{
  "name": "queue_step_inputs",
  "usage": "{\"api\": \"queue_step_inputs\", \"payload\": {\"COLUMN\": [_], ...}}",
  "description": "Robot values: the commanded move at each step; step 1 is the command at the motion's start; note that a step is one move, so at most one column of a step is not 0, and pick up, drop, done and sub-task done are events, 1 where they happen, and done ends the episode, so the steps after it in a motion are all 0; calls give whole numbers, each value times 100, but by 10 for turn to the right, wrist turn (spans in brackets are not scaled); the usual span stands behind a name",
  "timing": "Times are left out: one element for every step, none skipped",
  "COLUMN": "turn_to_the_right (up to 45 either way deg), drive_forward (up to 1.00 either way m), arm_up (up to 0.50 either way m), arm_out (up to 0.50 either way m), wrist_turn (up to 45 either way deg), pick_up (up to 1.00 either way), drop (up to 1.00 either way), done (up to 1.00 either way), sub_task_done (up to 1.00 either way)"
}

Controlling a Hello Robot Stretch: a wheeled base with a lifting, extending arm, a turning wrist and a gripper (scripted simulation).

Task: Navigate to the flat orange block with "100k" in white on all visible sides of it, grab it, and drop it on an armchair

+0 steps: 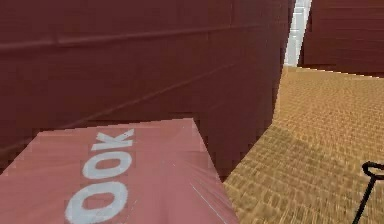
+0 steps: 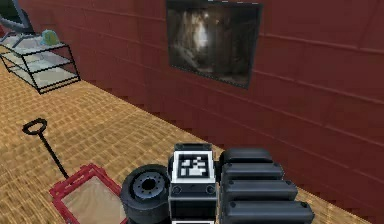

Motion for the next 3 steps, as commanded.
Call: {"api": "queue_step_inputs", "payload": {"turn_to_the_right": [0,360,0], "drive_forward": [45,0,100], "arm_up": [0,0,0], "arm_out": [0,0,0], "wrist_turn": [0,0,0], "pick_up": [0,0,0], "drop": [0,0,0], "done": [0,0,0], "sub_task_done": [0,0,0]}}
